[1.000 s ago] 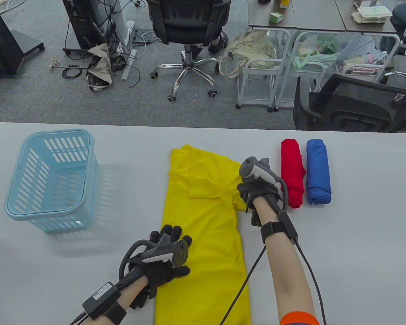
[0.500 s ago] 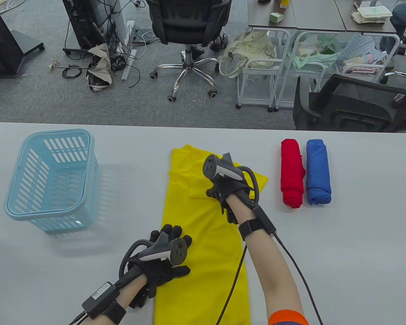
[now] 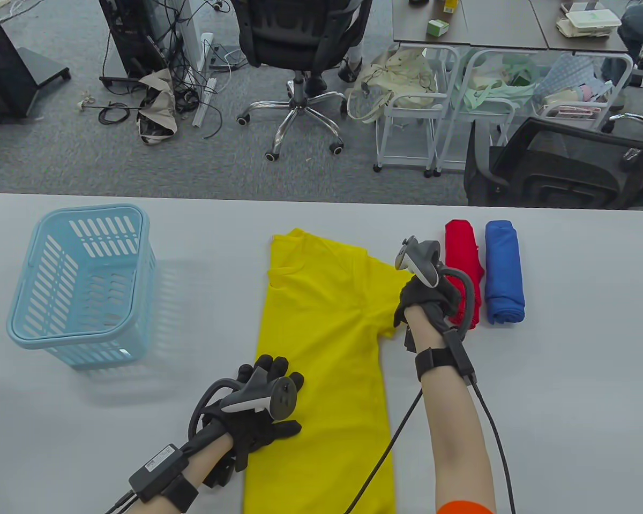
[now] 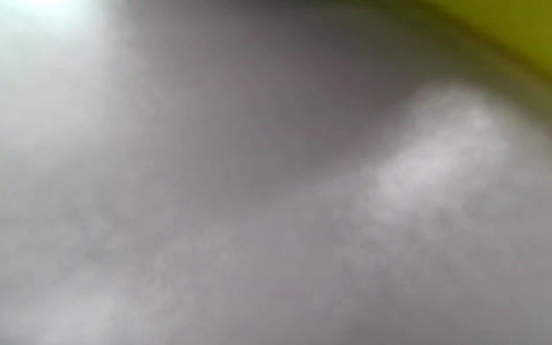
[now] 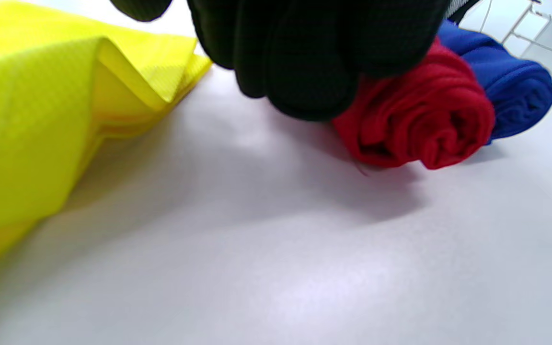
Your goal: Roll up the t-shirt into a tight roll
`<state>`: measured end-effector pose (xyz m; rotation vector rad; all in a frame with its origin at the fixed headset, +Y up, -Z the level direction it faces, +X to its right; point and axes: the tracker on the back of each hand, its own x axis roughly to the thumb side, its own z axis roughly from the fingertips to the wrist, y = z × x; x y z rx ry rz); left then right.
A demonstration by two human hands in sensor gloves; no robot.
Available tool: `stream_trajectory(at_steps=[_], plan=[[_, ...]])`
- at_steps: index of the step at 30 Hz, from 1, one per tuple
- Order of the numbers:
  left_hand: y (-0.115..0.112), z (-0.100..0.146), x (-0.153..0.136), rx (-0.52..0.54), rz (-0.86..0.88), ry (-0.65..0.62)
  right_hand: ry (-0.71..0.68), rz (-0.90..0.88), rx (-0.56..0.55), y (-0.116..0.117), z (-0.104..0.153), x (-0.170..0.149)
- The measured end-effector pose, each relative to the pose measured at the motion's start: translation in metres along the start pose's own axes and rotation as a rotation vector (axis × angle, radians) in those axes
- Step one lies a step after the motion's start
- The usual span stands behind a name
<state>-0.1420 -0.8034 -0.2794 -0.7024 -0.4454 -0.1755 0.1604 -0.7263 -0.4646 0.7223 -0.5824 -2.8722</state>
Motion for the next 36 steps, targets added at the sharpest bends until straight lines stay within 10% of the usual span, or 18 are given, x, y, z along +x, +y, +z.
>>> stream_trajectory(at_steps=[7, 17, 30, 36], plan=[[0.000, 0.000, 0.000, -0.001, -0.001, 0.003, -0.493, -0.128, 0.185, 0.012, 0.028, 0.037], [-0.001, 0.001, -0.001, -0.010, 0.001, 0.001, -0.177, 0.009, 0.231, 0.026, -0.014, 0.024], [0.000, 0.001, -0.001, -0.011, 0.006, -0.001, -0.206, 0.066, 0.028, 0.005, 0.004, 0.041], [0.000, 0.001, -0.001, -0.012, 0.007, 0.001, -0.616, -0.640, 0.252, -0.039, 0.055, 0.046]])
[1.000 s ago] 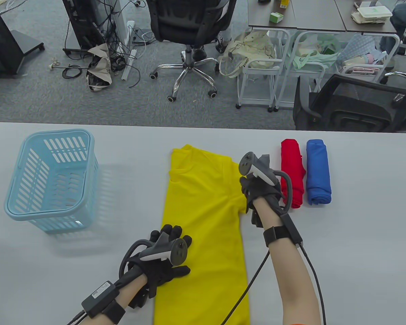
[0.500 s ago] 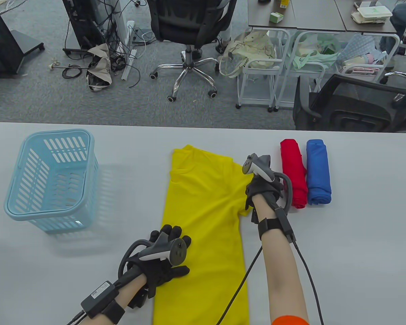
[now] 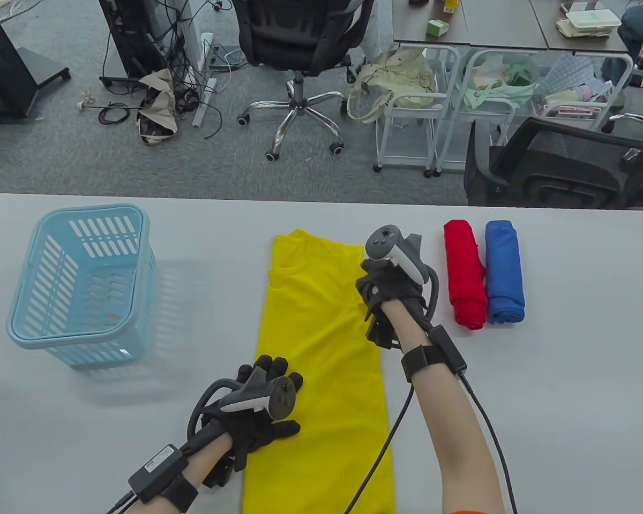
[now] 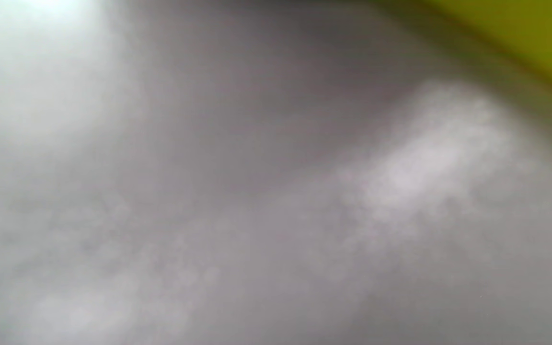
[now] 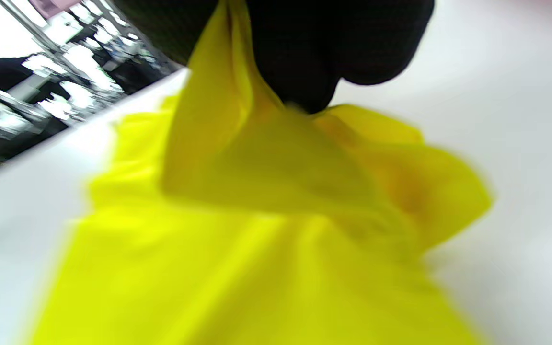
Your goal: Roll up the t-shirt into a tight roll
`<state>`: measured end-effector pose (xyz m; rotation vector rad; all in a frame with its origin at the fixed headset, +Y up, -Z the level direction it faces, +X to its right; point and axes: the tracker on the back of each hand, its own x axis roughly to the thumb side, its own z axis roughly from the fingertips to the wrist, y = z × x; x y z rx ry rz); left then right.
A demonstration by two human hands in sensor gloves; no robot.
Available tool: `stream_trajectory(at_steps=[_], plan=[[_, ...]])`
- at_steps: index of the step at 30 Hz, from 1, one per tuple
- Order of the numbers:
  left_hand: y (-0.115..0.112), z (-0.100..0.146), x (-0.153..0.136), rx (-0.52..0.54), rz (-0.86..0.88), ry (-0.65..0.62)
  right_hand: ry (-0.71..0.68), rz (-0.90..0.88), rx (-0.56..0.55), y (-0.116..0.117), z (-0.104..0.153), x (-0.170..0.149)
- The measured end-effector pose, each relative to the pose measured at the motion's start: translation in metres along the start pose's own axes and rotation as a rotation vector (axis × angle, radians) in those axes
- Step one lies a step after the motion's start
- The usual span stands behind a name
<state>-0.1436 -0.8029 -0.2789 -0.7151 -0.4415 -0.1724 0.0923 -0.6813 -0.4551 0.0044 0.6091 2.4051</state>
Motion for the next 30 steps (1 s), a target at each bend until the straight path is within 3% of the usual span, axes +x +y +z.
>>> stream_trajectory(at_steps=[2, 3, 7, 9, 10, 11, 13, 16, 18, 19, 26, 30], plan=[[0.000, 0.000, 0.000, 0.001, -0.001, 0.001, -0.116, -0.094, 0.076, 0.000, 0.016, 0.017], [0.000, 0.000, 0.000, 0.001, -0.002, 0.002, -0.152, -0.058, 0.083, -0.001, 0.024, 0.026], [0.000, 0.000, 0.000, 0.001, -0.002, 0.002, -0.106, 0.299, -0.031, 0.003, 0.038, 0.038], [0.000, 0.000, 0.000, 0.001, -0.002, 0.002, -0.095, 0.474, 0.027, 0.021, 0.037, 0.034], [0.000, 0.000, 0.000, 0.001, -0.002, 0.002, -0.107, 0.562, 0.138, 0.037, 0.034, 0.028], [0.000, 0.000, 0.000, 0.001, -0.002, 0.002, -0.108, 0.581, 0.177, 0.042, 0.033, 0.026], [0.001, 0.000, 0.000, 0.005, -0.004, 0.004, -0.101, 0.659, 0.383, 0.079, 0.025, 0.010], [0.003, 0.001, 0.000, 0.025, -0.019, 0.022, -0.035, 0.772, 0.438, 0.114, 0.013, -0.009], [0.007, 0.001, -0.004, 0.057, -0.047, 0.077, 0.006, 0.848, 0.416, 0.123, 0.006, -0.016], [0.009, 0.000, -0.008, 0.071, -0.046, 0.105, 0.002, 0.874, 0.359, 0.123, 0.001, -0.016], [0.014, -0.001, -0.030, 0.113, 0.028, 0.181, 0.098, 0.793, 0.309, 0.100, -0.036, -0.017], [0.014, 0.005, -0.030, 0.129, 0.028, 0.169, 0.105, 0.707, 0.262, 0.090, -0.034, -0.020]])
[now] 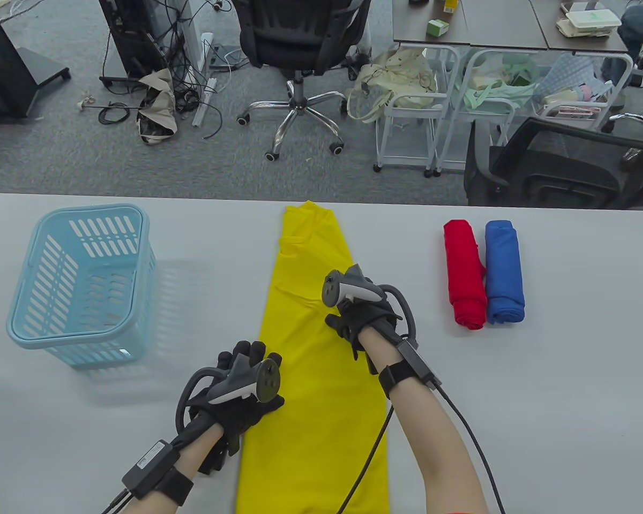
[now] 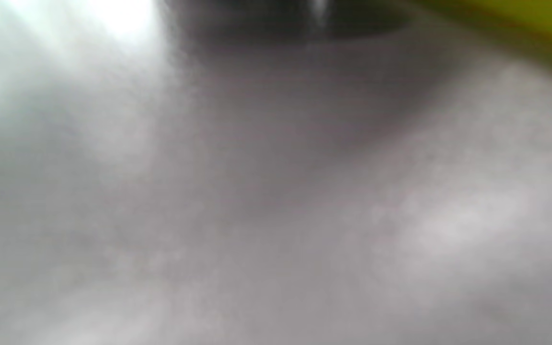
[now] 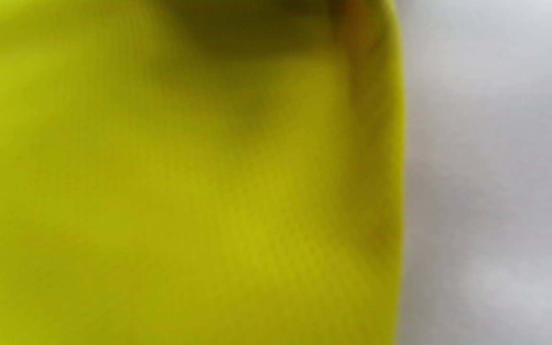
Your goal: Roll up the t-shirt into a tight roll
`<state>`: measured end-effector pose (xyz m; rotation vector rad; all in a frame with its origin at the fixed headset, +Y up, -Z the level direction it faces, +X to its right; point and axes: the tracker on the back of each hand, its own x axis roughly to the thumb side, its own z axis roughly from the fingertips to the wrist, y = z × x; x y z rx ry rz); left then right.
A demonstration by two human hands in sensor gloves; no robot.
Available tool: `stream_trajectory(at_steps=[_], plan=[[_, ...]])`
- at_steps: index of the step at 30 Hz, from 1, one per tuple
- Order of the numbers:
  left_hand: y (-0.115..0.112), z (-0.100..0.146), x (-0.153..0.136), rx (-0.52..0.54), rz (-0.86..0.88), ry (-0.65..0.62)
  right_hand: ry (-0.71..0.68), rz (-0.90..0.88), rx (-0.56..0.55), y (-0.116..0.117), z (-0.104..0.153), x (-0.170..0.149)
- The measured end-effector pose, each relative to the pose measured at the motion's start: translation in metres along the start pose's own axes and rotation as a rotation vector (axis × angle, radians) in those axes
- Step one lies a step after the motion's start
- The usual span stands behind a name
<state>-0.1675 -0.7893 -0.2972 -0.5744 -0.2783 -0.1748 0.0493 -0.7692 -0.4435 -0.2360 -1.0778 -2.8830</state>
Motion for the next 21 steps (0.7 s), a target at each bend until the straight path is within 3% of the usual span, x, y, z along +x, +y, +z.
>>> stream_trajectory(at_steps=[5, 9, 11, 15, 16, 21], plan=[[0.004, 0.014, 0.006, 0.030, 0.026, -0.064, -0.075, 0.135, -0.113, 0.020, 0.055, 0.010], [0.001, 0.023, 0.022, 0.018, 0.036, -0.122, -0.182, 0.244, -0.126, 0.067, 0.110, 0.022], [-0.003, 0.021, 0.029, -0.018, 0.040, -0.142, -0.208, 0.231, -0.096, 0.090, 0.121, 0.024], [-0.015, 0.009, 0.036, -0.137, -0.031, -0.102, -0.197, 0.240, 0.024, 0.121, 0.112, 0.021], [-0.013, 0.007, 0.035, -0.125, -0.087, -0.097, -0.209, 0.215, -0.001, 0.122, 0.111, 0.020], [-0.002, -0.015, 0.027, -0.172, -0.044, -0.098, -0.202, 0.180, 0.049, 0.108, 0.091, 0.011]])
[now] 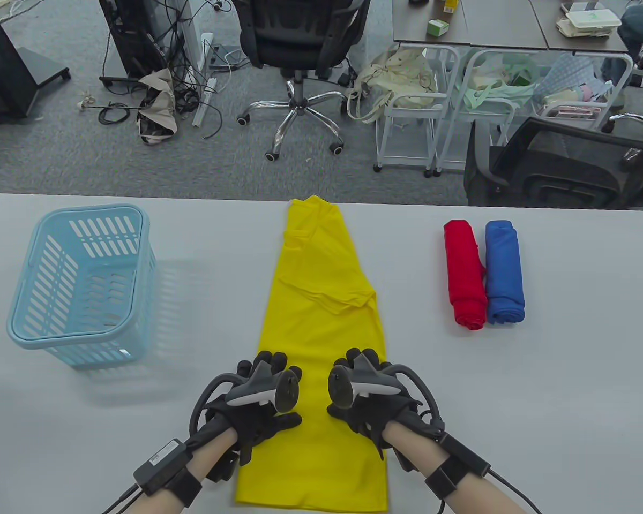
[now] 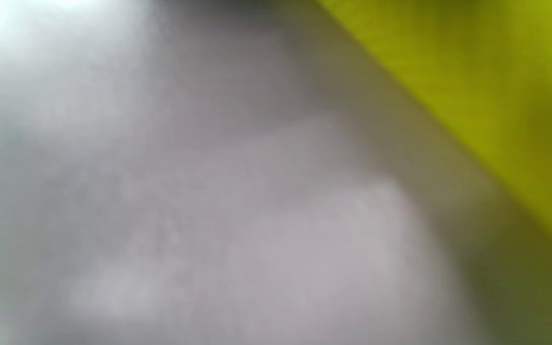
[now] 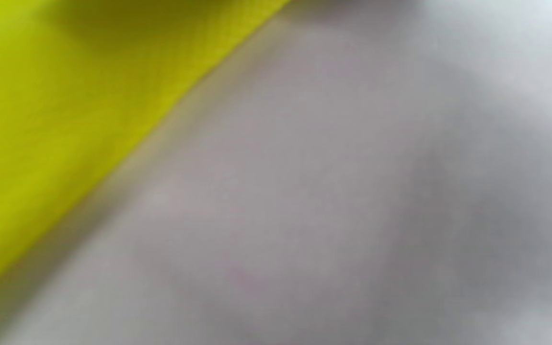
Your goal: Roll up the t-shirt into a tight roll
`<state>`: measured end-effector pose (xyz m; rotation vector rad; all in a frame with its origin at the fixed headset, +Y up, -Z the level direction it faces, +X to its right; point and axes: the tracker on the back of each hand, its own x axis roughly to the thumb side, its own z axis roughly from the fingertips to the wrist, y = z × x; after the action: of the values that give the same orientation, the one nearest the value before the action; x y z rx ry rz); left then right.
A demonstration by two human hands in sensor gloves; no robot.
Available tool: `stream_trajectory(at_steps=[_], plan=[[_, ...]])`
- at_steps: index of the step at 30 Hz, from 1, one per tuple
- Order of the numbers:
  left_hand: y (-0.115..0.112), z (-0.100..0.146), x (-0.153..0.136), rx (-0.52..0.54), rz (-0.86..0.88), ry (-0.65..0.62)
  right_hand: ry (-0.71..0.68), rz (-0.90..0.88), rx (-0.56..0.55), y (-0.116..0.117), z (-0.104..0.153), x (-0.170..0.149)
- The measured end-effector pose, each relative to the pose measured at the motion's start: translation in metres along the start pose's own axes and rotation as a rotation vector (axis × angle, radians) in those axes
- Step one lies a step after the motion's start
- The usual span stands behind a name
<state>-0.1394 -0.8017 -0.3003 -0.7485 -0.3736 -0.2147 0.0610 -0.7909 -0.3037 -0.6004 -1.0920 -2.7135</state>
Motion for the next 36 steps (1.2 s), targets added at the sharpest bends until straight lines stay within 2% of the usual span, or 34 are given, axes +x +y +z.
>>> stream_trajectory(at_steps=[6, 11, 16, 19, 21, 23, 25, 26, 28, 31, 33, 34, 36], plan=[[0.029, -0.028, -0.014, -0.058, -0.009, 0.047, 0.013, -0.096, 0.025, -0.021, -0.026, -0.020], [0.049, -0.044, -0.022, -0.061, -0.035, 0.116, 0.026, -0.155, 0.044, -0.038, -0.044, -0.034], [0.052, -0.045, -0.023, -0.042, -0.016, 0.120, 0.028, -0.172, 0.062, -0.045, -0.049, -0.037], [0.043, -0.024, -0.013, 0.033, -0.038, 0.103, 0.028, -0.163, 0.058, -0.044, -0.049, -0.037], [0.027, 0.001, -0.002, 0.072, -0.063, 0.003, 0.018, -0.170, 0.051, -0.044, -0.049, -0.038], [0.006, 0.015, 0.003, 0.053, -0.075, -0.041, 0.011, -0.170, 0.044, -0.043, -0.050, -0.038], [-0.014, 0.019, 0.004, 0.026, -0.114, -0.026, -0.005, -0.170, 0.027, -0.044, -0.050, -0.040], [-0.019, 0.019, 0.002, 0.051, -0.131, -0.027, -0.017, -0.168, 0.011, -0.045, -0.050, -0.041], [-0.021, 0.019, 0.002, 0.051, -0.055, -0.040, -0.009, -0.183, -0.013, -0.048, -0.047, -0.042], [-0.020, 0.018, 0.002, 0.040, -0.084, -0.038, 0.066, -0.111, -0.067, -0.047, -0.029, -0.024], [-0.022, 0.017, 0.001, 0.041, -0.063, -0.050, -0.037, -0.063, -0.076, -0.038, -0.013, -0.007], [-0.022, 0.017, 0.001, 0.041, -0.052, -0.055, -0.108, -0.086, -0.078, -0.026, -0.001, 0.005], [-0.022, 0.017, 0.001, 0.043, -0.061, -0.053, -0.157, -0.066, -0.041, -0.007, 0.012, 0.011]])
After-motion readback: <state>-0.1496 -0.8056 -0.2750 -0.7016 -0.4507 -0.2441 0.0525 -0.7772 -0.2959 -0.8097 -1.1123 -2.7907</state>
